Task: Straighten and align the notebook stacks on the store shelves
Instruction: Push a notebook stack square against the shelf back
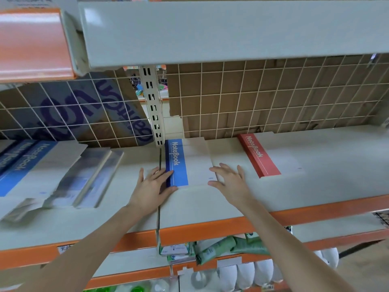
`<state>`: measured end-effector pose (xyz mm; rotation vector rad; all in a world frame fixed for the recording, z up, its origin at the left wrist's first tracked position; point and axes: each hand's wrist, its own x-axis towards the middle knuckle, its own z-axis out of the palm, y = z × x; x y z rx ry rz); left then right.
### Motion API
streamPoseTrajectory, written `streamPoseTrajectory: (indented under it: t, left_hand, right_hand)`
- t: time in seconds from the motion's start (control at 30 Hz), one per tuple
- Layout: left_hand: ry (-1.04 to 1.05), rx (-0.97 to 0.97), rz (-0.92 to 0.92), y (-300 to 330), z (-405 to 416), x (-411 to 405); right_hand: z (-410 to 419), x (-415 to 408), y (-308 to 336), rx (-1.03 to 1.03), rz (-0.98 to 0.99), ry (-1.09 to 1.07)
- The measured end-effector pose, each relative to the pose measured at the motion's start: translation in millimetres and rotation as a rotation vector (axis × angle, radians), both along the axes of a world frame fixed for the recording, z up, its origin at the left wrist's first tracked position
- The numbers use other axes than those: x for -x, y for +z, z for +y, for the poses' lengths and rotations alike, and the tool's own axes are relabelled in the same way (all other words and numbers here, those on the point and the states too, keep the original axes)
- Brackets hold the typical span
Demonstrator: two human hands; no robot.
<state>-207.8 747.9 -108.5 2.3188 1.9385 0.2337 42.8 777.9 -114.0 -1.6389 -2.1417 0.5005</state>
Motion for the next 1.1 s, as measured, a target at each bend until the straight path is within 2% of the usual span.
streamPoseTrajectory:
  t: [0.33,0.43,0.53,0.67,0.77,0.87,1.03,1.1]
  left_hand:
    - [-0.001,0.076,0.083,6,3,-7]
    - [-0.035,0.135,0.043,13,1,-2]
    - [-0.028,0.032,-0.075,26,-7,20]
    - [0.023,-0.174,-0.103,54,-26,77]
    - [0.065,-0.204,-0.044,76,-45,136]
    - [0.141,-0.144,0.047,95,-70,200]
    - [0.286,0.091,0.184,100,-106,288]
    - [0.324,0.135,0.174,93,-113,311]
  right_hand:
    - [0,12,14,0.089,-0.132,-0.028]
    - [5,22,27,0.137,-0.342,-0.062]
    - [5,47,41,0.073,-0.511,-0.111]
    - [-7,109,57,-0.017,-0.400,-0.005]
    - [-20,172,66,-0.062,-0.333,0.136]
    - [-34,234,70,-0.088,-0.262,0.281]
    - [-58,324,76,-0.104,-0.198,0.445]
    - [-65,352,74,-0.093,-0.208,0.475]
